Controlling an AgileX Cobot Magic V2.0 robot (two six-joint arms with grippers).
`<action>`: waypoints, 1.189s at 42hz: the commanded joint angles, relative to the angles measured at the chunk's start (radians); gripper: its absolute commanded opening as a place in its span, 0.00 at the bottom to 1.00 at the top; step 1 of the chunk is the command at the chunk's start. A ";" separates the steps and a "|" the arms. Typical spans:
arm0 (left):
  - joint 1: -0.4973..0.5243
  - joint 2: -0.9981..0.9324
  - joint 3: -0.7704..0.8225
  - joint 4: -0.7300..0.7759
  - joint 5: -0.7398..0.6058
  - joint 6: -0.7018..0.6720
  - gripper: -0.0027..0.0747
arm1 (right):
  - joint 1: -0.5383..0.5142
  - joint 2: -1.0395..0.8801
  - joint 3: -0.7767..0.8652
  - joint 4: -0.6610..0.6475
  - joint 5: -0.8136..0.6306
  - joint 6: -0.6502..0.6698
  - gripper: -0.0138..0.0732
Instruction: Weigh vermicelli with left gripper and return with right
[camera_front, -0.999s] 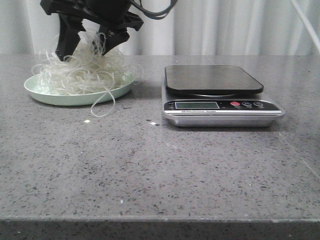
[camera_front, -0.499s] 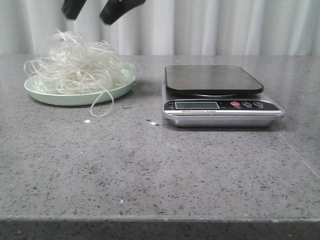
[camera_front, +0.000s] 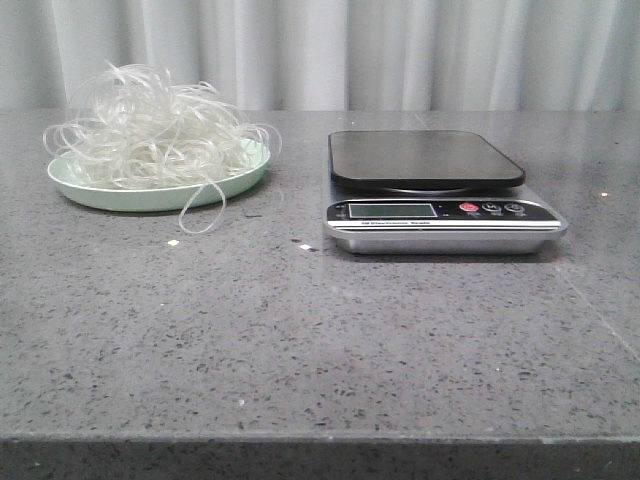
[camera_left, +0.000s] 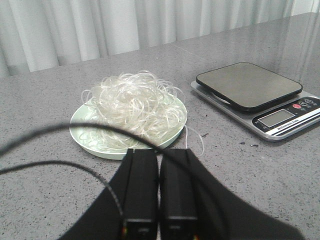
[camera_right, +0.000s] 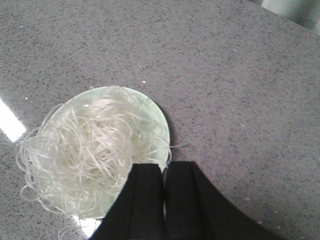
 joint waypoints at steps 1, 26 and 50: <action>0.002 0.004 -0.029 0.005 -0.083 -0.009 0.21 | -0.042 -0.076 -0.034 0.013 0.004 -0.004 0.33; 0.002 0.004 -0.029 0.005 -0.083 -0.009 0.21 | -0.122 -0.290 0.344 0.005 -0.239 0.004 0.33; 0.002 0.004 -0.029 0.005 -0.083 -0.009 0.21 | -0.122 -0.752 1.095 -0.036 -0.810 0.004 0.33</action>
